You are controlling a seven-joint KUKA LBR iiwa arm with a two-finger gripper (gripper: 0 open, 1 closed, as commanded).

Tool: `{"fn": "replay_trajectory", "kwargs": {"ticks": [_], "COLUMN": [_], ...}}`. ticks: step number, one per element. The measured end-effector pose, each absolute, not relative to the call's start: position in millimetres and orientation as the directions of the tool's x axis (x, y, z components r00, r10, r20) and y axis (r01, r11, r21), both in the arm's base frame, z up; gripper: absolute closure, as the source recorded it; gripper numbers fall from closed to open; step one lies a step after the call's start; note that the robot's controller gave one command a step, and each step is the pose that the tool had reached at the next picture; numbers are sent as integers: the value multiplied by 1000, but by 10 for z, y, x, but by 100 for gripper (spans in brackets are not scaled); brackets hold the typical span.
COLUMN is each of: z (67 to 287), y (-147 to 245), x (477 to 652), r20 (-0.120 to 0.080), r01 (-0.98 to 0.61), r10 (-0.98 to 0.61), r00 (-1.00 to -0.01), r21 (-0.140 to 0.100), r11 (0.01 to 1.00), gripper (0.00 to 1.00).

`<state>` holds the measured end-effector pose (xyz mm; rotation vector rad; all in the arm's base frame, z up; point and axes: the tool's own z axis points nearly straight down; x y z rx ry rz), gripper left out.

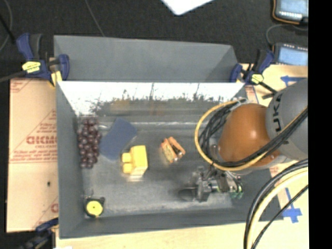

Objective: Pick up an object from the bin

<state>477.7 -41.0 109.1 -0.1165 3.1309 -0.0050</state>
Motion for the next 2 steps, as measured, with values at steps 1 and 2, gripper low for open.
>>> {"fn": "replay_trajectory", "kwargs": {"ticks": [1,2], "z": [1304,1480], "y": [-409,-412], "x": [4774,4785], "r20": [-8,-12], "r01": [-74,-76], "r10": [-74,-76], "r00": [-997,-997], "r21": [-3,-4], "r11": [997,997], "gripper": [100,100]}}
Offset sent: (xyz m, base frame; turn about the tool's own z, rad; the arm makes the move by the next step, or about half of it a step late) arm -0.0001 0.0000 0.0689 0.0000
